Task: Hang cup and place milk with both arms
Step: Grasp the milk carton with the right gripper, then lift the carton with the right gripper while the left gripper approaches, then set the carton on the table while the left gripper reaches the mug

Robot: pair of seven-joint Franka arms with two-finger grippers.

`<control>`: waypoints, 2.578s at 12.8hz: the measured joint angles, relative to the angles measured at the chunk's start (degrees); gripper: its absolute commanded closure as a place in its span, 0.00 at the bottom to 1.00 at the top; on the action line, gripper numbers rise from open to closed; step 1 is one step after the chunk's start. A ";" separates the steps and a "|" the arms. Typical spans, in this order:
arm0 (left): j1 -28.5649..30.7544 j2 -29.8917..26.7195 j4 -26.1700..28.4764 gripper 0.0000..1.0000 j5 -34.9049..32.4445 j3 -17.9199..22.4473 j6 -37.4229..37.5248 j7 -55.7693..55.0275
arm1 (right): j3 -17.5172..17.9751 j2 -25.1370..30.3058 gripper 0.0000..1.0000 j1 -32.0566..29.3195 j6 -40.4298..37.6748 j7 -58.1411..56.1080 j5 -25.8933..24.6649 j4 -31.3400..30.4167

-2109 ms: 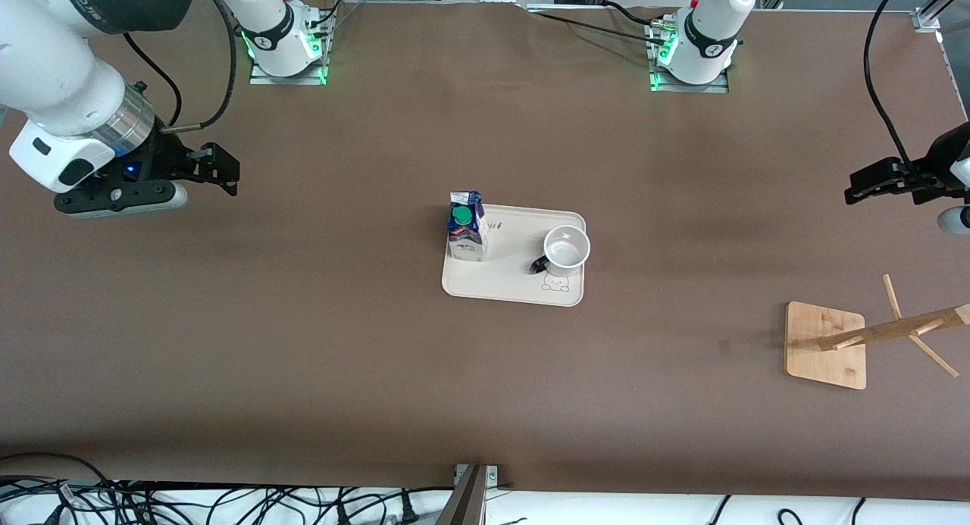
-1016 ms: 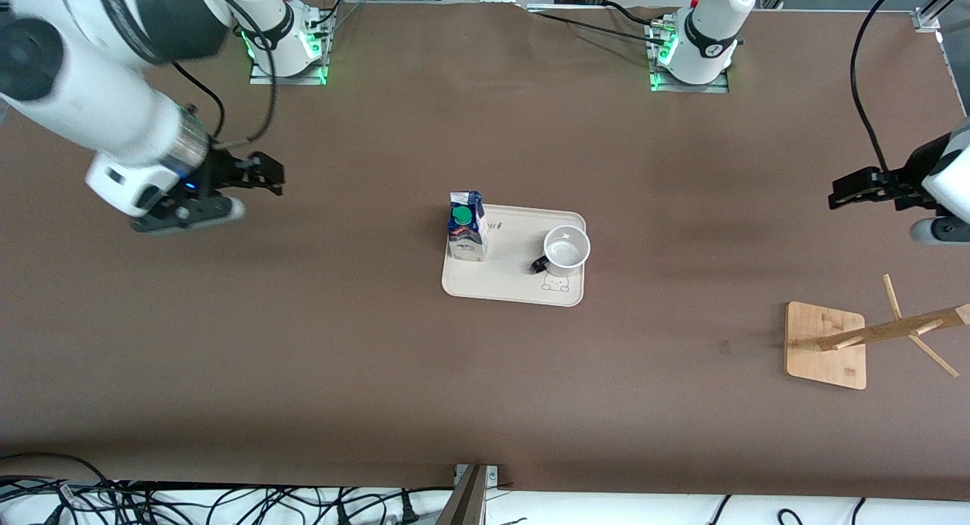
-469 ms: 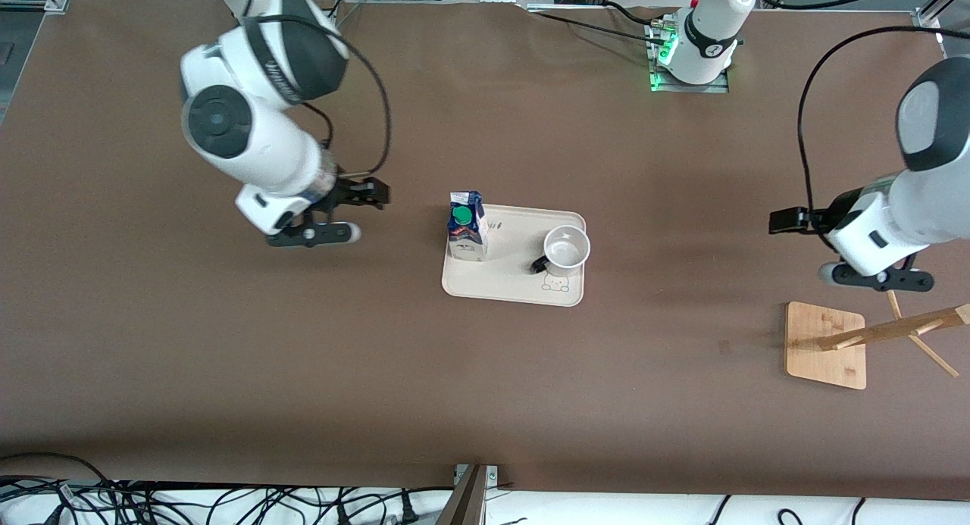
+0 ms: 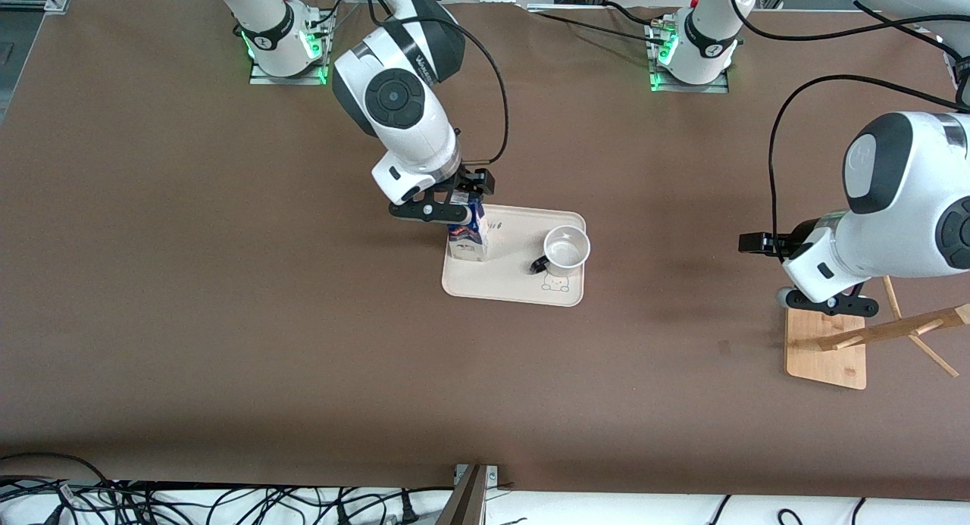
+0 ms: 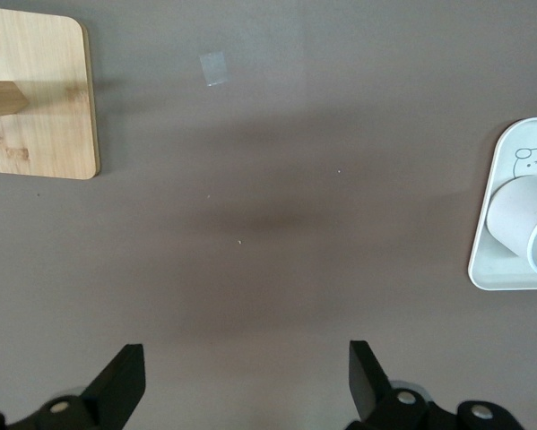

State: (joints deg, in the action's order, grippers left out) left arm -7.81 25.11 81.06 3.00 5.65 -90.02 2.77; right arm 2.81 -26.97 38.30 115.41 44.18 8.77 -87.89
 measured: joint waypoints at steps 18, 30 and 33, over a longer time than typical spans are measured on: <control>0.46 6.77 0.16 0.00 0.01 0.06 -1.91 0.07 | -1.58 -2.31 0.54 -4.22 -6.58 -7.37 -3.59 6.12; 5.64 8.99 0.34 0.00 0.07 -23.11 0.00 6.90 | -19.03 7.94 0.54 -12.85 -7.96 -45.44 -3.50 -11.69; 5.57 11.93 0.44 0.00 0.08 -27.75 -3.31 7.58 | -19.88 11.22 0.53 -12.83 -0.59 -46.11 -3.41 -21.35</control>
State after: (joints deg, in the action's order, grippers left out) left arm -2.24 37.05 81.50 3.08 -22.10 -93.33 10.35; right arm -17.07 -15.75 25.46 114.82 -1.93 5.37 -109.24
